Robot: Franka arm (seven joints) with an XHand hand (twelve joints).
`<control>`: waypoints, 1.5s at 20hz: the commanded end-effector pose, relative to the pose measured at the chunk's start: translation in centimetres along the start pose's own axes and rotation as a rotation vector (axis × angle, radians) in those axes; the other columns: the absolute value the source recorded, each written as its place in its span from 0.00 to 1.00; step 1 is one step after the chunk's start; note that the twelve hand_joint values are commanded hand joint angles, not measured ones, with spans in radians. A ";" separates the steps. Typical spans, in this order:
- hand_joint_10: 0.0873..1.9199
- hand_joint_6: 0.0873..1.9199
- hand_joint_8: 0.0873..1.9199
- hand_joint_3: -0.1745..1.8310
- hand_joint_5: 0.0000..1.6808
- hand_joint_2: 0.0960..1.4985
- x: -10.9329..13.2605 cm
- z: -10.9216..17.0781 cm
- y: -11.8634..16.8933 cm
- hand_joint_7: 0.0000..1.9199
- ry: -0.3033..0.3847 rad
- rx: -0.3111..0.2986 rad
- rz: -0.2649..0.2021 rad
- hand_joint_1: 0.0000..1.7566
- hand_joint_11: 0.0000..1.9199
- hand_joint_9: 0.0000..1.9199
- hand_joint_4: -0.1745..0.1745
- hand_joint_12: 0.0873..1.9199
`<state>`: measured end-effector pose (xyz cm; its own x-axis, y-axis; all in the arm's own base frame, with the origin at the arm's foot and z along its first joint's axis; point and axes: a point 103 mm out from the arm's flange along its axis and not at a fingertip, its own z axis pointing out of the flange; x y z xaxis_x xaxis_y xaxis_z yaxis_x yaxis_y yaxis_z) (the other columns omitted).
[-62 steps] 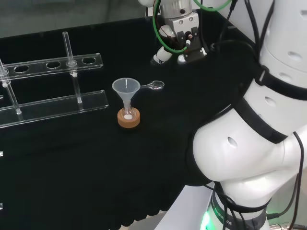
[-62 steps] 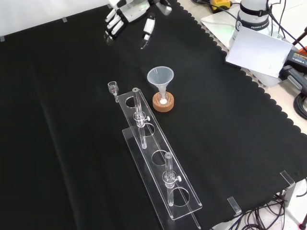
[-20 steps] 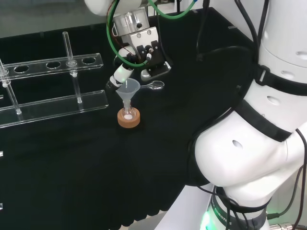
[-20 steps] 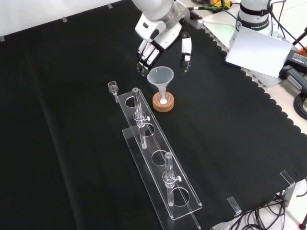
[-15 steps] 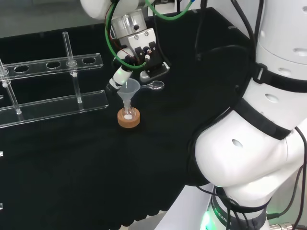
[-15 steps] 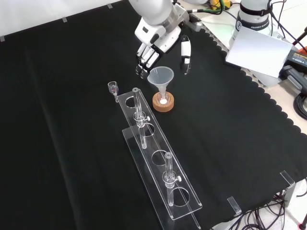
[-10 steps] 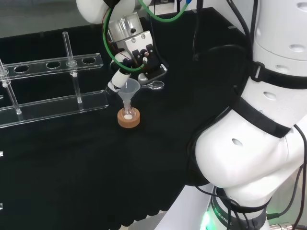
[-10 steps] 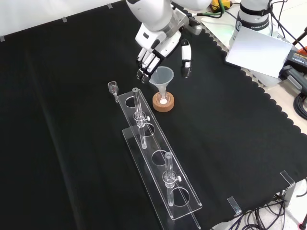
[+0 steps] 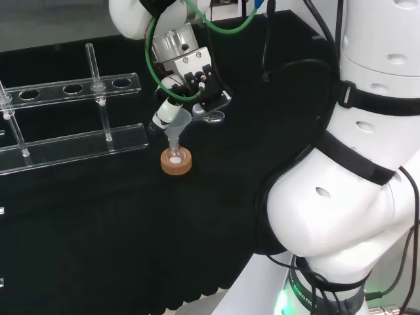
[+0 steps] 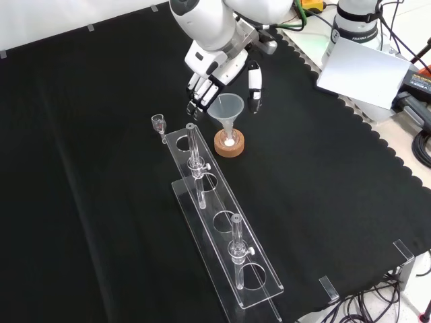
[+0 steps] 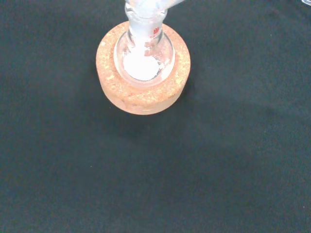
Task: Remove the funnel from the round-bottom flask.
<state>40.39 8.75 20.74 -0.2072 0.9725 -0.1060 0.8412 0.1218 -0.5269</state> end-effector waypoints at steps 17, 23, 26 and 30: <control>0.44 0.00 0.29 0.08 0.05 0.50 0.0 1.9 1.0 0.00 -0.064 -0.002 -0.010 0.31 0.12 0.12 0.26 0.78; 0.43 0.00 0.32 0.08 0.06 0.50 -0.2 2.1 1.3 0.00 -0.094 0.007 -0.001 0.32 0.13 0.13 0.26 0.77; 0.40 0.00 0.35 0.08 0.08 0.51 -0.4 2.2 1.4 0.01 -0.098 0.001 0.016 0.32 0.14 0.17 0.27 0.77; 0.34 0.00 0.36 0.09 0.17 0.53 -0.5 1.8 1.1 0.11 -0.129 -0.051 0.027 0.32 0.17 0.28 0.28 0.75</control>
<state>40.54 8.18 18.25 -0.2471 0.9494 -0.1940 0.8451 0.1131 -0.5225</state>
